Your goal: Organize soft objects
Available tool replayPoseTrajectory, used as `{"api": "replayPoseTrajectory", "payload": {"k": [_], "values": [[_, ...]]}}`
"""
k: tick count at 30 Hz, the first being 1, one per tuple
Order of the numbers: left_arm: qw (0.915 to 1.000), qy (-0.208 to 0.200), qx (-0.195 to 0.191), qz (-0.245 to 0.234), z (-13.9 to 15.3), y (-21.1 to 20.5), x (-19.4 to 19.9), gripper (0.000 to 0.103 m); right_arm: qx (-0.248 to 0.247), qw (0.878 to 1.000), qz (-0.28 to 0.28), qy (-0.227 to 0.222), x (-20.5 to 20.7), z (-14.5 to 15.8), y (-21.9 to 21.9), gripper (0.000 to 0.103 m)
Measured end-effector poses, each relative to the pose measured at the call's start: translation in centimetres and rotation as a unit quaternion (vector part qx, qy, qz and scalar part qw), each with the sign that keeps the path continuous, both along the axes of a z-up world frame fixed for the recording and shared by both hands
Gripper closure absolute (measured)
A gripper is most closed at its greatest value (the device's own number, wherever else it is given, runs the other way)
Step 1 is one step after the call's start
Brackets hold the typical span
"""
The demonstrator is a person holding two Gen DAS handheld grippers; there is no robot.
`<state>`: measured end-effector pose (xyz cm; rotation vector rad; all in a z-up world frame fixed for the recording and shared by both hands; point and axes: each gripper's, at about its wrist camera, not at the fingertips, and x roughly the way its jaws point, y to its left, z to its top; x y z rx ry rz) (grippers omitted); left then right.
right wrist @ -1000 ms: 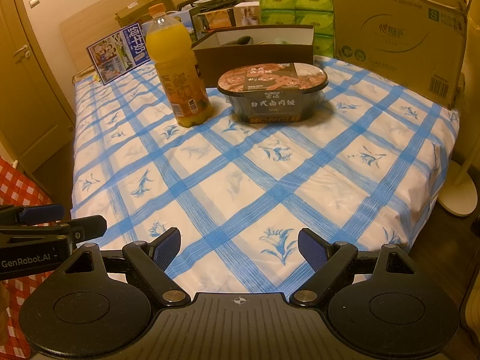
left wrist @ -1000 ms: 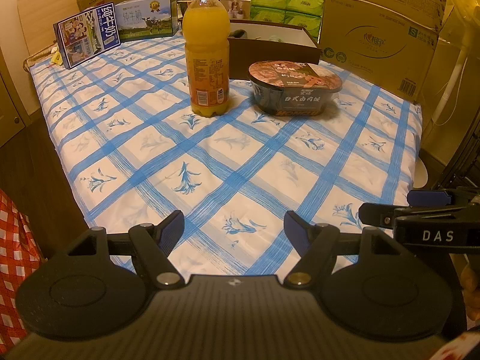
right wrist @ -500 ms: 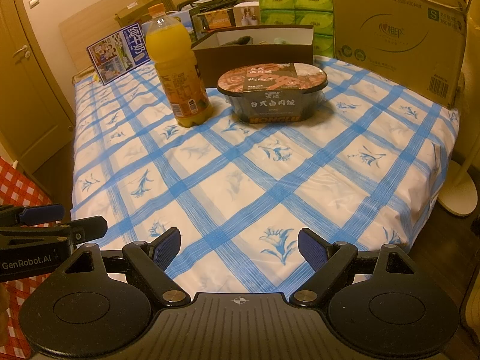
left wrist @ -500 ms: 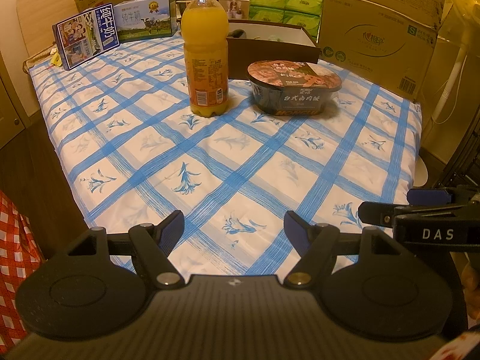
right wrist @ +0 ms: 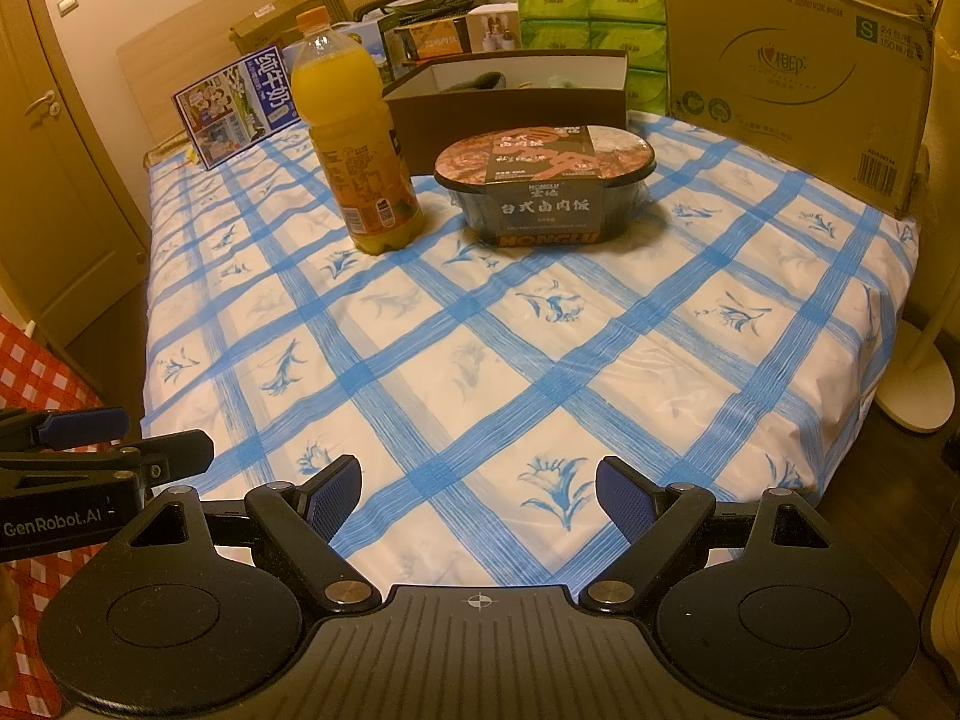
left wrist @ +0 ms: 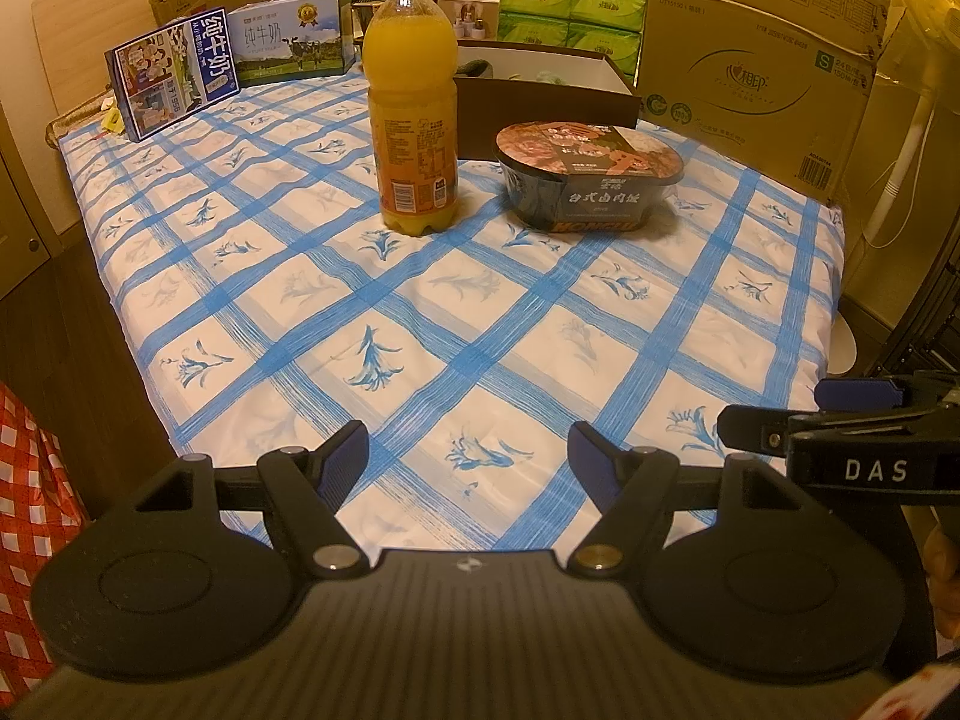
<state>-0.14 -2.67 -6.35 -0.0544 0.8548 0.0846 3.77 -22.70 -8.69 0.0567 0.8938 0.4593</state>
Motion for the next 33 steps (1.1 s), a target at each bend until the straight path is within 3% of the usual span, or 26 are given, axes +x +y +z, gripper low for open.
{"api": "replayPoseTrajectory", "payload": {"k": [33], "values": [[1.0000, 0.000, 0.000, 0.000, 0.06, 0.06, 0.47, 0.032, 0.000, 1.000, 0.000, 0.001, 0.11, -0.06, 0.04, 0.018]]}}
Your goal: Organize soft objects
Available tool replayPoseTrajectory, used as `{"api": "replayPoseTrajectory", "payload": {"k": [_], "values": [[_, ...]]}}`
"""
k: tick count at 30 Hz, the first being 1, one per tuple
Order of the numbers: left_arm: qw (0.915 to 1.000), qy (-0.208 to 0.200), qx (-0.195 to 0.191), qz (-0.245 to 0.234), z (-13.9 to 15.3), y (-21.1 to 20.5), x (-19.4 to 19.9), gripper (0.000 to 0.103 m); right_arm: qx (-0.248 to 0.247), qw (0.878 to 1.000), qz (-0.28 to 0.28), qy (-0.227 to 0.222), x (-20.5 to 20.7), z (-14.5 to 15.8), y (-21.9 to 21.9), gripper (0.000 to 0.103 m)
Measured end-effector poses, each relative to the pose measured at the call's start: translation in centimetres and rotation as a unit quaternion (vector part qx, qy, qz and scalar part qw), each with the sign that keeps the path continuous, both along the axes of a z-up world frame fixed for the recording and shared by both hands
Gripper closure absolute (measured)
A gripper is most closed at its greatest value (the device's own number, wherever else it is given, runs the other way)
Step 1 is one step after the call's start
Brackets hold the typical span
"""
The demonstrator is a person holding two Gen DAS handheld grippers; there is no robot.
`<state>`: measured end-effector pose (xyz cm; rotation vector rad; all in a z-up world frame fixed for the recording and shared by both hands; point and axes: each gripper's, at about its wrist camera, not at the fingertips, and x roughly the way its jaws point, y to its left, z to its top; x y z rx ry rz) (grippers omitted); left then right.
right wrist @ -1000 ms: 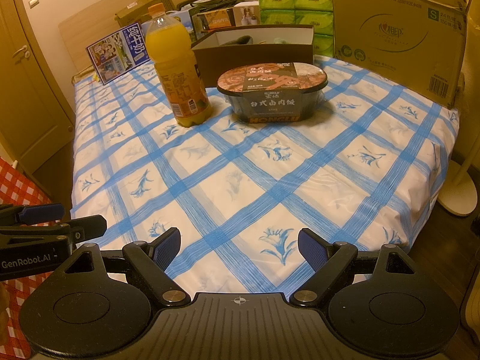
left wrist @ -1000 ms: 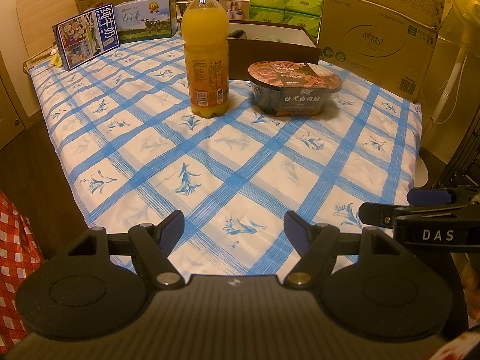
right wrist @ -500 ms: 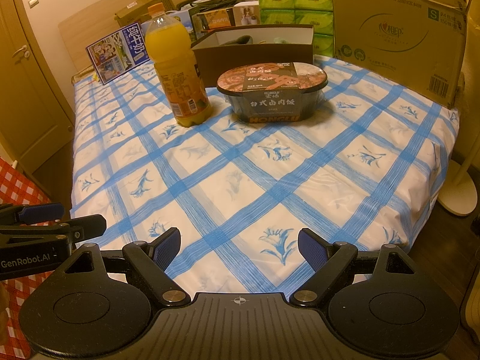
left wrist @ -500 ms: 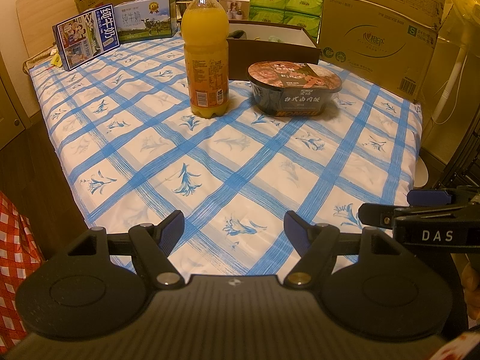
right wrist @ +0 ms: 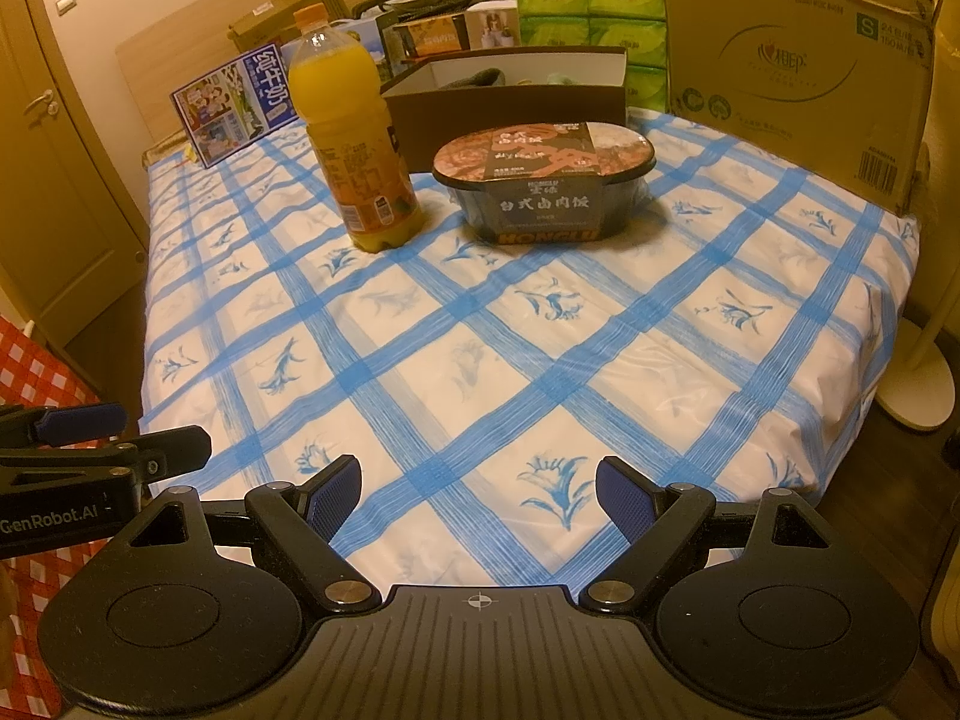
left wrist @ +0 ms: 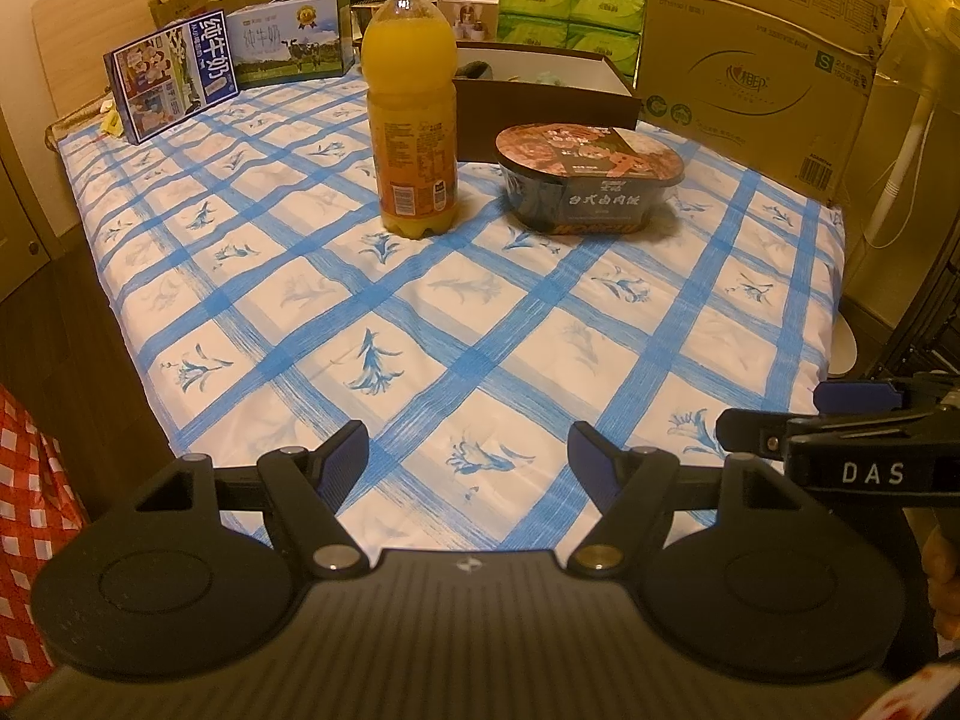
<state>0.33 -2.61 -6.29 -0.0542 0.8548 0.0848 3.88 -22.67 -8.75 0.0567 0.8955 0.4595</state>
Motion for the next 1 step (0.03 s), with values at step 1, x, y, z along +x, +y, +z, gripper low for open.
{"api": "replayPoseTrajectory", "payload": {"k": [1], "values": [[1.0000, 0.001, -0.002, 0.000, -0.01, 0.09, 0.10, 0.032, 0.000, 1.000, 0.000, 0.000, -0.01, 0.01, 0.02, 0.018]]}}
